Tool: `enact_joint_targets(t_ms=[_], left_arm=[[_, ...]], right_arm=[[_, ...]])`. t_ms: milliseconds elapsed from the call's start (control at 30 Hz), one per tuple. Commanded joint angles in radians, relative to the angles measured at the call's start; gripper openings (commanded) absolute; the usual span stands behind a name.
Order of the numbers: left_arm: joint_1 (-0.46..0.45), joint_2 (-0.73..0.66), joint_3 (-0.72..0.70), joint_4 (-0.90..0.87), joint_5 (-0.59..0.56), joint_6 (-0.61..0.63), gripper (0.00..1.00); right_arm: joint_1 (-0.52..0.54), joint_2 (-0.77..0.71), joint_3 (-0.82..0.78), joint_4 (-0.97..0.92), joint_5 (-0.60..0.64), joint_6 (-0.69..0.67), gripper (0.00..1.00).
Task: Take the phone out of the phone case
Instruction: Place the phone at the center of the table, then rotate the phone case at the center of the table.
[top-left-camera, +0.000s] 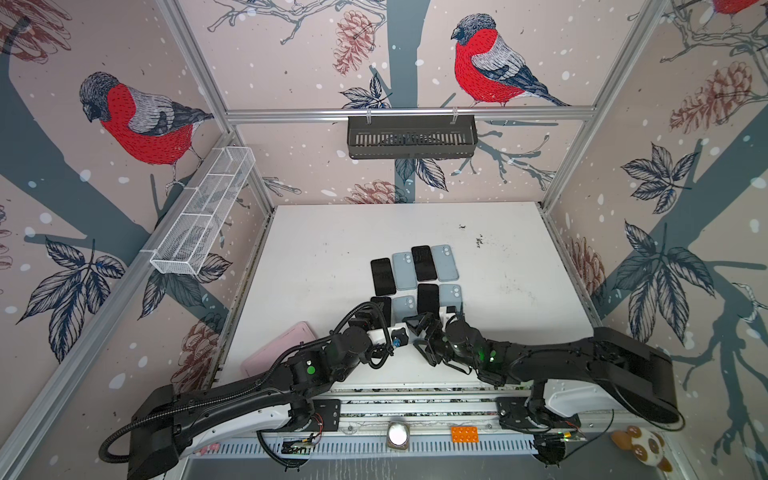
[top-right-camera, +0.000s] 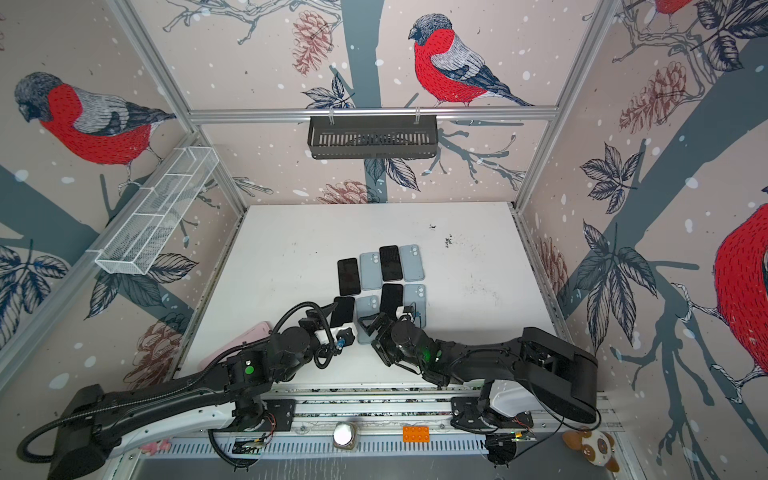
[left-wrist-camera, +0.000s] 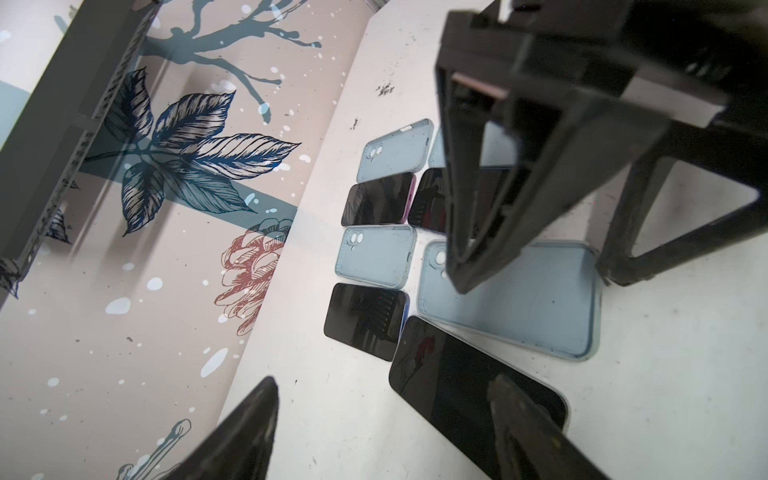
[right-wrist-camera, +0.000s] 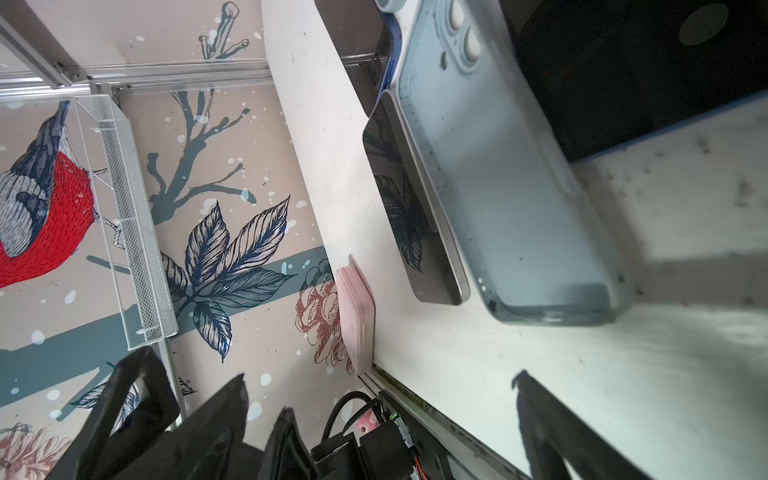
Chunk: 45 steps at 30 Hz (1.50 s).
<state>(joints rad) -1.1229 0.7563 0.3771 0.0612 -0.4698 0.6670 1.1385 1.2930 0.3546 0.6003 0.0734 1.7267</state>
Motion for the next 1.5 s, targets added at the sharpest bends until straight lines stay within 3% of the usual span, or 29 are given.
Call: enact_joint_targets(t_ms=[0, 133, 233, 333, 467, 567, 767, 933, 1133, 1467], left_arm=[[0.002, -0.002, 0.032, 0.008, -0.045, -0.106, 0.83], [0.010, 0.009, 0.083, -0.007, -0.080, -0.204, 0.84], [0.042, 0.031, 0.160, -0.052, -0.108, -0.326, 0.86], [0.112, 0.067, 0.268, -0.153, -0.098, -0.506, 0.87], [0.149, 0.122, 0.374, -0.288, -0.104, -0.733, 0.89], [0.149, 0.159, 0.411, -0.373, -0.146, -0.877, 0.90], [0.155, 0.181, 0.413, -0.539, -0.197, -1.167, 0.92], [0.165, 0.170, 0.378, -0.636, -0.220, -1.336, 0.93], [0.165, 0.125, 0.310, -0.668, -0.214, -1.446, 0.94], [0.165, 0.064, 0.227, -0.634, -0.169, -1.511, 0.95]], right_arm=[[-0.009, -0.105, -0.013, -0.153, 0.007, -0.092, 1.00], [-0.038, -0.249, -0.034, -0.253, 0.040, -0.229, 0.98], [-0.108, -0.283, 0.038, -0.416, 0.006, -0.470, 0.87], [-0.182, -0.235, 0.139, -0.593, -0.036, -0.662, 0.68], [-0.218, -0.126, 0.218, -0.695, -0.086, -0.819, 0.31], [-0.218, -0.045, 0.239, -0.700, -0.101, -0.862, 0.18], [-0.197, 0.117, 0.286, -0.650, -0.113, -0.895, 0.15], [-0.188, 0.211, 0.328, -0.623, -0.126, -0.901, 0.13], [-0.172, 0.279, 0.356, -0.607, -0.130, -0.898, 0.12], [-0.188, 0.294, 0.388, -0.599, -0.095, -0.901, 0.14]])
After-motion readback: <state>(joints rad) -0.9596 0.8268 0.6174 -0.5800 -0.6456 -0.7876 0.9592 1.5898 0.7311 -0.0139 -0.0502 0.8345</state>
